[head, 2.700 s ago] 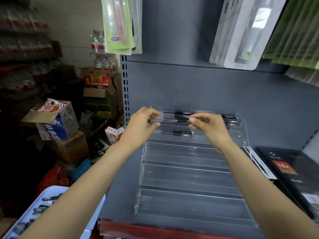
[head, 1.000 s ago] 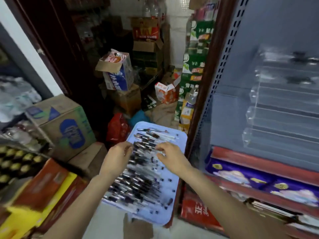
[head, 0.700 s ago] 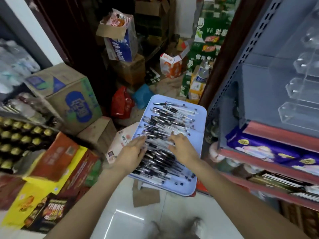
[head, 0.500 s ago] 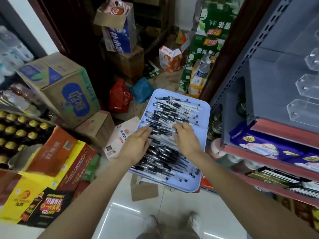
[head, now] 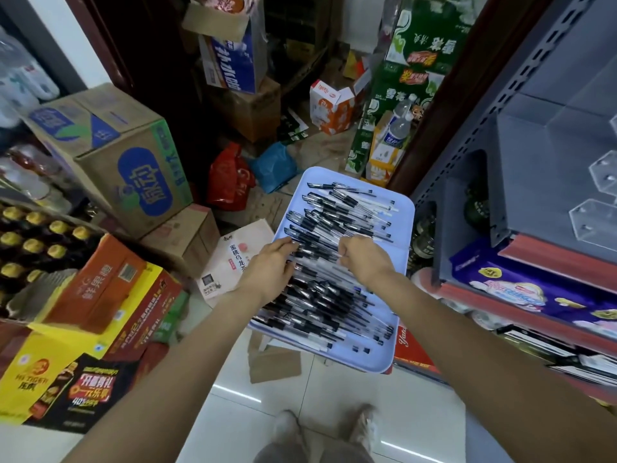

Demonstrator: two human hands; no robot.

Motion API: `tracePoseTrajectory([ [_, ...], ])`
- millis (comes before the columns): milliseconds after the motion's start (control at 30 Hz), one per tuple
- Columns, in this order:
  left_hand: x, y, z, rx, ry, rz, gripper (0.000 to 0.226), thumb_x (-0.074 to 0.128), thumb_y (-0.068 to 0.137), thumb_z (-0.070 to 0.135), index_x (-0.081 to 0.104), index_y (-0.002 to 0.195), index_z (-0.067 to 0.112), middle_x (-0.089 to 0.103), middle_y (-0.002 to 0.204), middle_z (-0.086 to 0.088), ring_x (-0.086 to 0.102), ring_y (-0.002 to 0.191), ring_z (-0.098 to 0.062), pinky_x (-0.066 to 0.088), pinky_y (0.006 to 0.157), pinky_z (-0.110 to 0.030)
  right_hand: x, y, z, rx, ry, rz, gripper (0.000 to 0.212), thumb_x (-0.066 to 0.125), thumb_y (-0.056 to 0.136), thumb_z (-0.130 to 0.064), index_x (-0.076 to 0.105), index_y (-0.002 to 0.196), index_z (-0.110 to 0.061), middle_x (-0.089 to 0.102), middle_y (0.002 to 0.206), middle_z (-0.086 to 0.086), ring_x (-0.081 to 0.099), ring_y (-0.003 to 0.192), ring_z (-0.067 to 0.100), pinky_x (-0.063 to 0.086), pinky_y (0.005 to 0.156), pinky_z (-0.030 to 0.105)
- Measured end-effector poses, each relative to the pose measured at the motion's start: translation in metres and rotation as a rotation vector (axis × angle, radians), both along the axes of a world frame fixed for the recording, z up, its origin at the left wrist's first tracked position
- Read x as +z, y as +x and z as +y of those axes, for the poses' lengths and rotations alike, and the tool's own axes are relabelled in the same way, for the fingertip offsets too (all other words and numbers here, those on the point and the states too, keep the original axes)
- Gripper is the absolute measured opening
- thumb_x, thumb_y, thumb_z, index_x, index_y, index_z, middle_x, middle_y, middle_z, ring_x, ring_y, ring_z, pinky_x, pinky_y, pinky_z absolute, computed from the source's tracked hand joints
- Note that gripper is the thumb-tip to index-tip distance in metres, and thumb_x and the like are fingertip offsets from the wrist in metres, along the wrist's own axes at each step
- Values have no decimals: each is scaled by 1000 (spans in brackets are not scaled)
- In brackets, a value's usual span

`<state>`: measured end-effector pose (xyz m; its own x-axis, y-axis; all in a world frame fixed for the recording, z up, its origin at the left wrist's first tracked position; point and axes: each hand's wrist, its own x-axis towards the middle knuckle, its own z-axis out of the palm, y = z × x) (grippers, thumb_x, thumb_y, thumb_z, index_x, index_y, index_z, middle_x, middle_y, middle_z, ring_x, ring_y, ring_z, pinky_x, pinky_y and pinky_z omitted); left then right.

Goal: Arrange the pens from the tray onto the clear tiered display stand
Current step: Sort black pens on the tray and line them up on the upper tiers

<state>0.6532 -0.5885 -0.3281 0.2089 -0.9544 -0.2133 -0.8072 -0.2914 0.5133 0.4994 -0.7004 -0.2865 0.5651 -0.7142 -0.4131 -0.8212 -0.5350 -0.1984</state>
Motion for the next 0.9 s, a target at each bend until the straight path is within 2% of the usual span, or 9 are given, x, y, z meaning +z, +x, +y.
tracePoseTrajectory([
  [167,-1,0,-3,27,43,0,47,43,97,17,33,143,18,23,154,-2,22,141,-23,27,112,-35,0,0,3,51,-32,16,14,46,95,-7,54,106,-2,54,107,16,50,80,30,40,63,35],
  [233,0,-1,-4,49,53,27,47,43,97,16,33,143,18,23,154,-3,22,140,-24,27,112,-36,0,1,2,69,-19,29,19,50,95,-12,55,112,-2,53,112,15,56,89,32,43,65,36],
  [333,2,-3,-5,80,53,62,47,43,96,15,34,143,16,25,153,-4,22,140,-24,25,112,-33,-4,1,0,81,-28,33,23,55,94,-16,56,112,-1,56,114,15,58,100,32,49,76,38],
  [433,5,-2,-4,110,40,97,47,44,96,12,35,142,14,28,151,-5,25,139,-25,24,112,-31,-5,0,2,31,-25,-37,20,55,94,-14,59,107,0,62,108,18,61,97,34,53,79,43],
  [533,19,-5,-1,191,-35,166,43,44,95,9,41,138,11,37,145,-9,39,131,-28,32,103,-29,0,-6,2,-34,-7,-105,19,53,94,-13,62,102,2,64,92,18,62,81,32,49,67,39],
  [633,45,-15,0,340,-140,283,33,43,97,13,52,128,9,51,133,-9,55,111,-28,40,83,-25,16,-18,5,-163,41,-307,19,56,93,-13,61,84,3,57,75,21,58,67,25,47,66,38],
  [733,79,-29,-12,322,-93,354,27,49,96,26,64,114,13,61,104,4,55,102,-12,32,68,-11,44,-30,10,-282,84,-550,20,62,90,-17,68,99,0,68,95,14,62,89,26,50,88,34],
  [833,110,-47,-41,229,-162,569,25,59,89,36,67,81,13,59,72,12,59,82,-14,36,69,-21,77,-38,9,-345,114,-736,21,67,86,-18,69,102,-4,61,79,-9,57,72,6,49,72,20],
  [900,130,-61,-62,247,-257,626,29,60,88,37,59,72,12,51,67,3,48,69,-16,33,67,-26,97,-46,5,-334,114,-786,14,68,85,-17,70,93,-6,57,70,-12,53,64,2,42,63,10],
])
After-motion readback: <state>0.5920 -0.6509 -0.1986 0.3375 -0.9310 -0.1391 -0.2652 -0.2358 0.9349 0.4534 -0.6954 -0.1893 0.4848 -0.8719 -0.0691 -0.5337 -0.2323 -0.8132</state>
